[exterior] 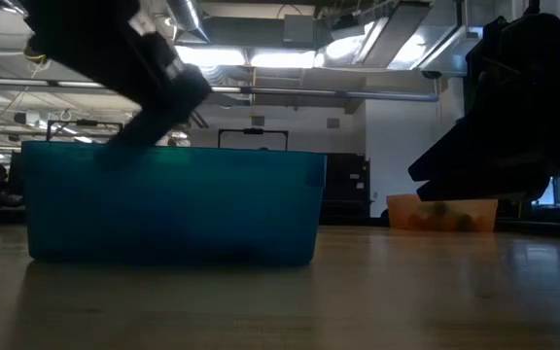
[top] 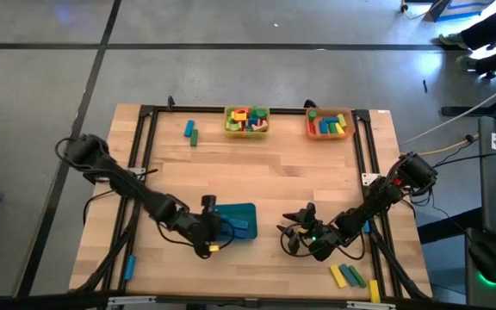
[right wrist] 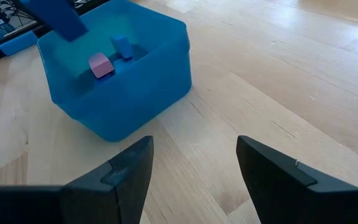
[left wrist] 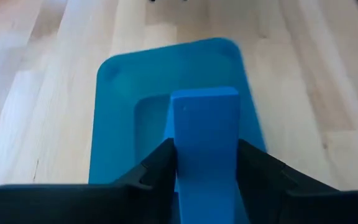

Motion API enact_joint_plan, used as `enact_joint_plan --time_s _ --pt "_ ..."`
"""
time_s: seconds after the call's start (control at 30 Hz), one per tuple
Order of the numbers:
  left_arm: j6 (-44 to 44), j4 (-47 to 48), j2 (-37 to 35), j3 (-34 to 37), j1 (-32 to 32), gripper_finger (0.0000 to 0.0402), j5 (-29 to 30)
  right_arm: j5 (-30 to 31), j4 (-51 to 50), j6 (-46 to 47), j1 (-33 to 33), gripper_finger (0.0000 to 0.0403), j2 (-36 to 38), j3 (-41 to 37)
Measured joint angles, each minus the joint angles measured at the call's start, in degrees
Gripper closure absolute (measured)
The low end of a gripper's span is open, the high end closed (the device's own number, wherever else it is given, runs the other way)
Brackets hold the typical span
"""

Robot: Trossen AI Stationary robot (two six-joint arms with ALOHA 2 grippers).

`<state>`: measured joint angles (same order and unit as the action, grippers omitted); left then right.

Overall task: Sort blocks by size
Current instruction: Put the blue rectangular block into the blue bin

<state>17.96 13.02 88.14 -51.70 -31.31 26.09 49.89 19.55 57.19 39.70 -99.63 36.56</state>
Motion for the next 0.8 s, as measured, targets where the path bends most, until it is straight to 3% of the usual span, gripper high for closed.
enact_joint_plan --time_s 0.2,0.47,0.67,0.8 --pt "1.0 0.0 2.9 0.0 1.8 0.0248 -0.7 -0.1 0.0 0.0 0.0 0.0169 0.0 0.0" --pt "-0.3 3.4 1.8 -1.2 3.7 0.0198 -6.5 -0.2 0.0 0.0 0.0 0.0169 0.0 0.0" --pt "6.7 22.3 -3.1 -6.9 0.4 0.0185 -8.2 -0.4 -0.1 0.0 0.0 0.0169 0.0 0.0" --pt "15.2 33.9 -5.9 -8.4 -4.5 0.0194 -12.9 -0.5 -0.1 0.0 0.0 0.0169 0.0 0.0"
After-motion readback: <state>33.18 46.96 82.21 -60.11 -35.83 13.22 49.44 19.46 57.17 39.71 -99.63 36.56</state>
